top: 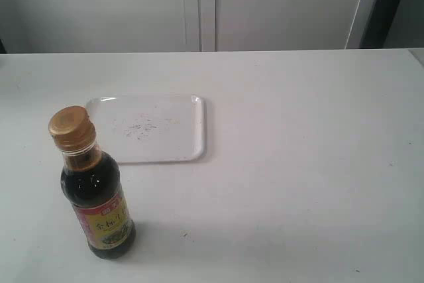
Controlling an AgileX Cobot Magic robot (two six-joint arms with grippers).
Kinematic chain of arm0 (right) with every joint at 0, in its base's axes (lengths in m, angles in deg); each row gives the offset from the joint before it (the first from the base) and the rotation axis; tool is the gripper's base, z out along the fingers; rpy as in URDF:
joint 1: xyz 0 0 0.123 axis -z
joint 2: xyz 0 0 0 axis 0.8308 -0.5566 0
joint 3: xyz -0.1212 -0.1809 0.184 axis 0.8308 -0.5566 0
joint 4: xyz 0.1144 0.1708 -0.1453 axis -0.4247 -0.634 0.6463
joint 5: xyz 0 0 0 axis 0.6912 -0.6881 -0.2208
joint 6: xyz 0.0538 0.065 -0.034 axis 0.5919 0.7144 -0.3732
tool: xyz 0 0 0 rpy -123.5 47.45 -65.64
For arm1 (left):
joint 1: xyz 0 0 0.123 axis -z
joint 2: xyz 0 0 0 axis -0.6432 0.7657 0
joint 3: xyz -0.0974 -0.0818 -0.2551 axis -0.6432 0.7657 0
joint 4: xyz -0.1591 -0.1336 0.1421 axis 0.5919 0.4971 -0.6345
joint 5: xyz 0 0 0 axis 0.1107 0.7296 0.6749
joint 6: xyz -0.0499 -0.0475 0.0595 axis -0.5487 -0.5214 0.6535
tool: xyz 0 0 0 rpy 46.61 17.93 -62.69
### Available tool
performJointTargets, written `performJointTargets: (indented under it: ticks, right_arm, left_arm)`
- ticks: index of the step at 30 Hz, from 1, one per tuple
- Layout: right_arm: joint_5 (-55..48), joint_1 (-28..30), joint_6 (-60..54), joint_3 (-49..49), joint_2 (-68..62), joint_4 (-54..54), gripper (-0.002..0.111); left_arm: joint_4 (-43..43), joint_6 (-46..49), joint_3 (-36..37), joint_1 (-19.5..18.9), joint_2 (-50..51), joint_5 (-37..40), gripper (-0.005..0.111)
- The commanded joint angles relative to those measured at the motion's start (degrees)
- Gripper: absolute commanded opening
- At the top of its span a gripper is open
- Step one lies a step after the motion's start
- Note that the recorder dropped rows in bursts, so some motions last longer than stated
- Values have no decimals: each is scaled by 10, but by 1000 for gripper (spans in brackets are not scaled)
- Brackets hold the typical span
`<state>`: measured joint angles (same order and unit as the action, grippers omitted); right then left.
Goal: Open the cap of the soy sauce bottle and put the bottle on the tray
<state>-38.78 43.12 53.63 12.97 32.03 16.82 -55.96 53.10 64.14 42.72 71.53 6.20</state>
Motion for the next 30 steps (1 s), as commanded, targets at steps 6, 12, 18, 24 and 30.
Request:
performJointTargets:
  ticks: [6, 12, 18, 24, 30]
  right_arm:
    - [2, -1, -2, -1, 4, 3, 0]
    - [2, -1, -2, -1, 4, 3, 0]
    - [2, -1, -2, -1, 4, 3, 0]
    - [2, -1, -2, -1, 4, 3, 0]
    - [2, -1, -2, -1, 4, 3, 0]
  left_arm:
    - [9, -48, 2, 0, -3, -35, 0]
    - [9, -59, 2, 0, -3, -63, 0]
    - [9, -80, 2, 0, -3, -175, 0]
    - [8, -80, -12, 0, -3, -209, 0]
    - [6, -80, -58, 0, 15, -211, 0]
